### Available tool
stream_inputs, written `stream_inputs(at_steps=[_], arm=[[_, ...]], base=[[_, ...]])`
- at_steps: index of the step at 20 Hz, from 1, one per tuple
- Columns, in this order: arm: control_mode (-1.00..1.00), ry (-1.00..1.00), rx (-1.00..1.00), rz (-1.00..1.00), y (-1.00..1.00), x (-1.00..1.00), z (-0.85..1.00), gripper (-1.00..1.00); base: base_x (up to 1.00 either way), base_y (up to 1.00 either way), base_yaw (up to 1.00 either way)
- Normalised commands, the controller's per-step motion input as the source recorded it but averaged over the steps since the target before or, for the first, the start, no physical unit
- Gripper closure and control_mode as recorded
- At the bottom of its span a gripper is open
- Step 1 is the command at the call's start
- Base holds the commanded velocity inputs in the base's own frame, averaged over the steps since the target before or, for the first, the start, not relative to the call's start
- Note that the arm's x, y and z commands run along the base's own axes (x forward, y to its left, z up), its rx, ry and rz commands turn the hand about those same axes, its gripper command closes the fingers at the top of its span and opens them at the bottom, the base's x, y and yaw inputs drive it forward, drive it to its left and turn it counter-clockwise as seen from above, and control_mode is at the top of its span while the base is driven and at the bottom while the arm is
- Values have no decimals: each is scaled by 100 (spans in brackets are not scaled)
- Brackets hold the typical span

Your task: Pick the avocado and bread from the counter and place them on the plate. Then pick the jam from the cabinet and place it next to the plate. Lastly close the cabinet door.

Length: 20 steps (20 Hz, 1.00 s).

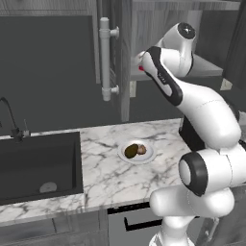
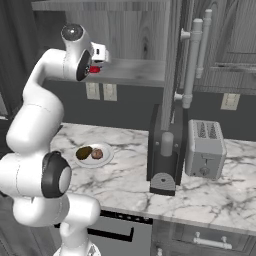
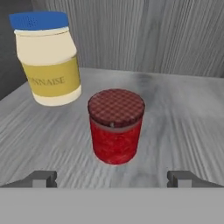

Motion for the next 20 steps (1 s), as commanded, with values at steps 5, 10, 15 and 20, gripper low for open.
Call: stream_inputs(at_steps=[5, 10, 15, 20], arm=[[-100, -1, 0, 0, 1, 41, -14, -100], [-100, -1, 0, 0, 0, 34, -6, -100], [-100, -2, -1, 0, 4, 31, -1, -100], [-100, -2, -2, 0, 9, 26, -2, -100]], base=[[0, 0, 0], [0, 0, 0], [0, 0, 0], [0, 0, 0]])
